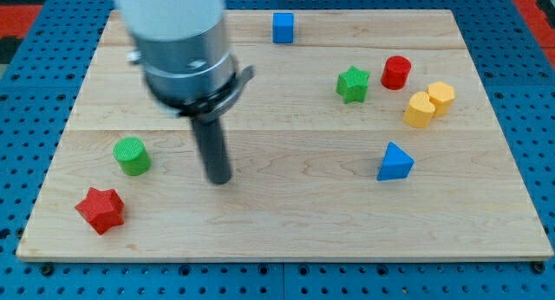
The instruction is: Move the red circle to the bottom of the blue cube
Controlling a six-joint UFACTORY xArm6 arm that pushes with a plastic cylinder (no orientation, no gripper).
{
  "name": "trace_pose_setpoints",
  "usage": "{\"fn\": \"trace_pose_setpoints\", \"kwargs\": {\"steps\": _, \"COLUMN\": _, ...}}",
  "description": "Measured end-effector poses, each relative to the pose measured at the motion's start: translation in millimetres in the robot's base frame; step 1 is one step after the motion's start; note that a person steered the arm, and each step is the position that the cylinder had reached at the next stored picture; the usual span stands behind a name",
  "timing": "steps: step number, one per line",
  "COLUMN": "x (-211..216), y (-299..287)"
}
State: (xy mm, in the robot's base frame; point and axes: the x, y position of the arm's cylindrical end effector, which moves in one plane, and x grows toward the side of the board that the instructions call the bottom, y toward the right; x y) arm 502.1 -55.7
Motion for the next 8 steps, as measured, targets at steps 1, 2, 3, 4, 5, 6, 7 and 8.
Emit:
{"fn": "trace_pose_setpoints", "kwargs": {"steps": 1, "x": -44.7, "y": 58.7}}
{"fn": "trace_pose_setpoints", "kwargs": {"steps": 2, "x": -70.6, "y": 143.7}}
{"fn": "trace_pose_setpoints", "kwargs": {"steps": 3, "x": -97.8, "y": 202.6}}
{"fn": "trace_pose_setpoints", "kwargs": {"steps": 4, "x": -123.9, "y": 239.2}}
{"fn": "trace_pose_setpoints", "kwargs": {"steps": 5, "x": -133.9, "y": 283.6}}
{"fn": "trace_pose_setpoints", "kwargs": {"steps": 6, "x": -169.5, "y": 220.5}}
{"fn": "trace_pose_setpoints", "kwargs": {"steps": 7, "x": -169.6, "y": 148.2}}
{"fn": "trace_pose_setpoints", "kwargs": {"steps": 8, "x": -186.8, "y": 111.5}}
